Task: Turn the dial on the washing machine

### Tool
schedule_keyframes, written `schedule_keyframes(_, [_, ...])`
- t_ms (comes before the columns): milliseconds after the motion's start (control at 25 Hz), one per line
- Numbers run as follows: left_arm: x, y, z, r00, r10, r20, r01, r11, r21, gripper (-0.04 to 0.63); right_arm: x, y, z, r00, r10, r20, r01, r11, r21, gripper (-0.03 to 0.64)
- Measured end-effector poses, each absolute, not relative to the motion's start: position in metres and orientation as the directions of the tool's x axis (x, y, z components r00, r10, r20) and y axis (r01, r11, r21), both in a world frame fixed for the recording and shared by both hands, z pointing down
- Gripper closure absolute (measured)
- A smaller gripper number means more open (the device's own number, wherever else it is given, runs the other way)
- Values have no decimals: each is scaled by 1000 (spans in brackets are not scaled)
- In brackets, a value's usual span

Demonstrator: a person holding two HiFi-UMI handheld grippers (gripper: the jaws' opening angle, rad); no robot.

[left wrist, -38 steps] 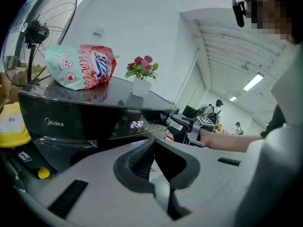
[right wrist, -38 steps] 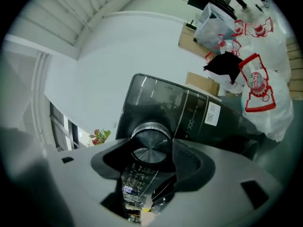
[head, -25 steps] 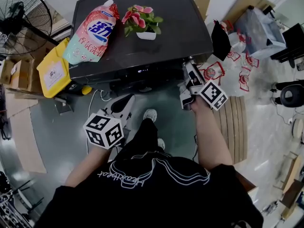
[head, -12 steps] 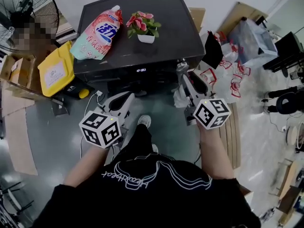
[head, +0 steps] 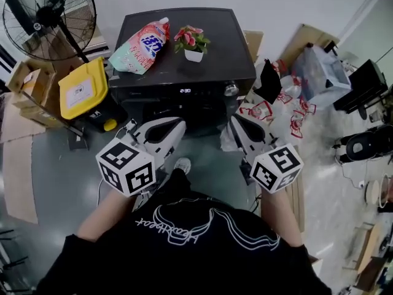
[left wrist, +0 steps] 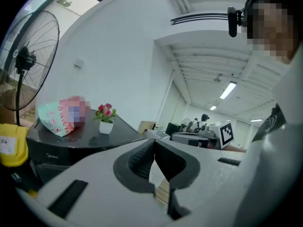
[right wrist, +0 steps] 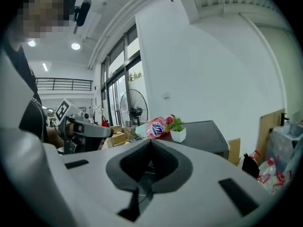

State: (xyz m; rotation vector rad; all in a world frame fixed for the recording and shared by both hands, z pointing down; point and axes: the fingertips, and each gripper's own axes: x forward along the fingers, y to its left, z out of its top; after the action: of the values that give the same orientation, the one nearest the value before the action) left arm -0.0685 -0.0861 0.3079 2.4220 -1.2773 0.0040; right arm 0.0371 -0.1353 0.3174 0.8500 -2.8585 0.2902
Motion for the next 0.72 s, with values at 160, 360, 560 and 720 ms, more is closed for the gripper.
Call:
schedule_keyframes(160, [-58,-66,274,609,-780,145,-774,-545,323,591,35,-105,288,-871,-461,173,-484,865,-134,612])
schedule_keyframes(360, [-46,-50,247,634,-767,97,-753,-584,304,591,40,-81,257,-903,-416,109,-430,884,-185,613])
schedule_keyframes(560, [-37,-44,242,658,-748,86,-731,-608,311,591,43,-71,252,-899,-426,102,-437,890,-132,614])
schedule_keyframes(720, [-34,-41,243,665,-741,85,-725,-615,310,591,42,-67,254,-903,-417,103,-427,896,-123,614])
